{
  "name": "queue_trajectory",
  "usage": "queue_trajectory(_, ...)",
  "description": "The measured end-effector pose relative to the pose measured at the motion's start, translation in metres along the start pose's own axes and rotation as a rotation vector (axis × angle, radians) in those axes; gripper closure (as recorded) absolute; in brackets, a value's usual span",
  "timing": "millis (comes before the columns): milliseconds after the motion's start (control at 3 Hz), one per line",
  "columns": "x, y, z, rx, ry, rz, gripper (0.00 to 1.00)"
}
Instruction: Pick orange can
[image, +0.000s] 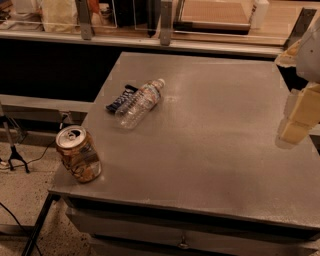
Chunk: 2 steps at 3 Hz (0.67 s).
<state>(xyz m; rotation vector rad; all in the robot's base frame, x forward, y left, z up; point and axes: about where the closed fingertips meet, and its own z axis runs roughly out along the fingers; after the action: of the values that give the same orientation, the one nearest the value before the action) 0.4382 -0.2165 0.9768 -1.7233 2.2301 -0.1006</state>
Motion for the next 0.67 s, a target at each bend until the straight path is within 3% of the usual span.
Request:
queue_trajectory(333,0.0,0.0,0.0,0.0,0.0,0.0,0.0)
queue_trajectory(667,-0.013,0.002,-0.002,-0.031,-0.089,-0.031,0.0)
